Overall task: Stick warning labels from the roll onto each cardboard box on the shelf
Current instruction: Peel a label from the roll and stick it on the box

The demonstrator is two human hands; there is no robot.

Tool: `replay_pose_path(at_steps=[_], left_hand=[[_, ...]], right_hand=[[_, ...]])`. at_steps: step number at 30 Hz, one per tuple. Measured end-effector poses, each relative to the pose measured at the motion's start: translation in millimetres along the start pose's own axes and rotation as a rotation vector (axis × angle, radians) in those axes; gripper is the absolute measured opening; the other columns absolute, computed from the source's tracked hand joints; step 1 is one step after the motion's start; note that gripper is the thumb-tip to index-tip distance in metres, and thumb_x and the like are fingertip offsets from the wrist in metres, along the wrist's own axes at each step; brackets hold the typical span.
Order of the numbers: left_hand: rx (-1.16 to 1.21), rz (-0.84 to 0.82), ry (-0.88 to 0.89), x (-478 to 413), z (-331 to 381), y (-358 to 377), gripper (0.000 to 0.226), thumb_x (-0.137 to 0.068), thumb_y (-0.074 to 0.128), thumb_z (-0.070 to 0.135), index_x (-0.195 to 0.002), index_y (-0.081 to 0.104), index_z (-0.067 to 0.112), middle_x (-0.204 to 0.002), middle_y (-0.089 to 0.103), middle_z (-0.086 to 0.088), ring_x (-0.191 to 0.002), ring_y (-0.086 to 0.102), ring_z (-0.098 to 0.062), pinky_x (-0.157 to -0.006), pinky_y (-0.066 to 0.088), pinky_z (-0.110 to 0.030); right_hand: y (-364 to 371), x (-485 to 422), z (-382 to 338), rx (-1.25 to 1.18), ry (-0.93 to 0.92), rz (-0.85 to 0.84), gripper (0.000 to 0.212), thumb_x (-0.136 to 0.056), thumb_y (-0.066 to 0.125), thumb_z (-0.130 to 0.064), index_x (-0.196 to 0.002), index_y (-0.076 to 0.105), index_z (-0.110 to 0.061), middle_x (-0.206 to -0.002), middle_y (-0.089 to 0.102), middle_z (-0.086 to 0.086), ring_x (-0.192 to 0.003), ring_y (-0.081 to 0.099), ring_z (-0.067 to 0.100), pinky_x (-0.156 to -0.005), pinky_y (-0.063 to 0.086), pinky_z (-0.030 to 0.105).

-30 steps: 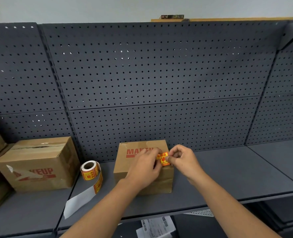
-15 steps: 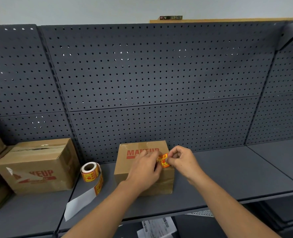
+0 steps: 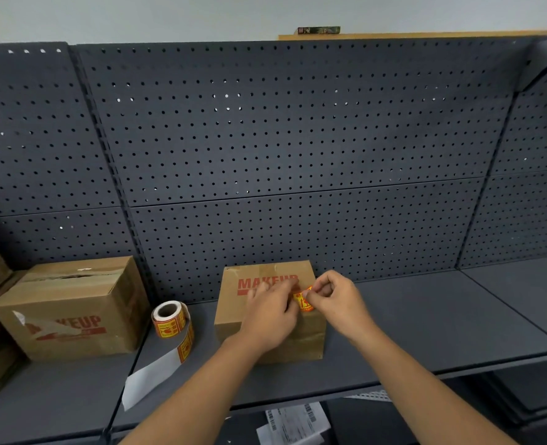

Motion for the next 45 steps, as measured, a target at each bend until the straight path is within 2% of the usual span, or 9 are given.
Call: replay_pose_path(at_steps=[14,19,21,23,26,29,34,37,45], left_hand=[[0.043,0.033,-0.040,-3,-2,3,0.043,-0.107,0.046,0.038,-0.149,0.047,0.037,-0.141,0.061,0.015,-0.129,0.047,-0.016,-0.108,0.031,-0.038],[0.057,0.038,-0.008,-1,-6,5,0.037,-0.107,0.047,0.042,-0.144,0.051,0.038,-0.142,0.058,0.018,-0.130,0.046,-0.012,-0.110,0.033,-0.038],[0.053,0.038,-0.005,-1,-6,5,0.035,-0.107,0.046,0.041,-0.141,0.054,0.039,-0.140,0.058,0.017,-0.129,0.046,-0.012,-0.109,0.033,-0.037],[0.046,0.031,-0.006,-2,-5,5,0.034,-0.107,0.046,0.039,-0.140,0.055,0.038,-0.140,0.058,0.017,-0.129,0.046,-0.013,-0.109,0.033,-0.038],[0.035,0.015,-0.006,-3,-5,5,0.034,-0.107,0.046,0.037,-0.140,0.055,0.037,-0.140,0.058,0.016,-0.130,0.046,-0.014,-0.111,0.034,-0.039],[0.031,0.016,-0.016,-4,-3,5,0.035,-0.106,0.046,0.035,-0.140,0.056,0.037,-0.140,0.060,0.016,-0.129,0.048,-0.013,-0.111,0.035,-0.039],[0.067,0.038,-0.110,-13,0,7,0.031,-0.105,0.046,0.045,-0.131,0.061,0.038,-0.125,0.068,0.016,-0.121,0.057,-0.014,-0.106,0.038,-0.042],[0.040,0.062,-0.133,-16,0,9,0.030,-0.105,0.048,0.051,-0.128,0.062,0.038,-0.119,0.071,0.015,-0.116,0.060,-0.014,-0.101,0.039,-0.041],[0.121,0.087,-0.122,-16,-2,10,0.031,-0.105,0.053,0.033,-0.136,0.058,0.035,-0.128,0.064,0.013,-0.122,0.055,-0.014,-0.107,0.038,-0.039]], right_hand=[[12,13,10,0.082,-0.081,0.094,0.035,-0.087,0.083,-0.027,-0.107,0.054,-0.024,-0.076,0.056,-0.001,-0.070,0.056,0.012,-0.061,0.042,0.023],[11,19,25,-0.010,0.079,0.084,0.043,-0.092,0.076,-0.038,-0.123,0.050,-0.024,-0.086,0.054,0.000,-0.075,0.055,0.012,-0.062,0.040,0.023],[12,17,27,-0.035,0.147,0.025,0.030,-0.097,0.070,-0.039,-0.117,0.059,-0.019,-0.094,0.061,0.000,-0.083,0.061,0.014,-0.066,0.046,0.026],[15,16,27,0.052,0.106,0.024,0.018,-0.102,0.063,-0.034,-0.101,0.065,-0.017,-0.099,0.060,0.000,-0.086,0.061,0.014,-0.067,0.046,0.024],[21,11,25,0.112,0.118,0.046,0.015,-0.104,0.056,-0.030,-0.097,0.060,-0.017,-0.101,0.059,0.001,-0.086,0.060,0.018,-0.066,0.044,0.028],[25,3,24,0.197,0.197,0.016,0.018,-0.106,0.047,-0.030,-0.095,0.050,-0.016,-0.092,0.061,0.005,-0.077,0.059,0.021,-0.062,0.043,0.037],[27,-5,18,0.250,0.243,-0.067,0.046,-0.103,0.041,-0.061,-0.099,0.047,-0.015,-0.088,0.062,0.002,-0.076,0.061,0.020,-0.058,0.040,0.036],[28,-7,22,0.155,0.238,-0.086,0.042,-0.105,0.043,-0.055,-0.096,0.047,-0.015,-0.084,0.057,0.000,-0.073,0.055,0.018,-0.062,0.039,0.036],[34,-5,23,-0.003,0.229,-0.032,0.033,-0.110,0.039,-0.039,-0.089,0.044,-0.015,-0.078,0.051,0.002,-0.068,0.048,0.016,-0.064,0.037,0.036]])
Point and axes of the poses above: each hand's wrist, its own x-axis away from the middle knuckle, its own y-axis out of the palm, z = x × y, the point moved 2 cm from there along -x, towards the middle knuckle
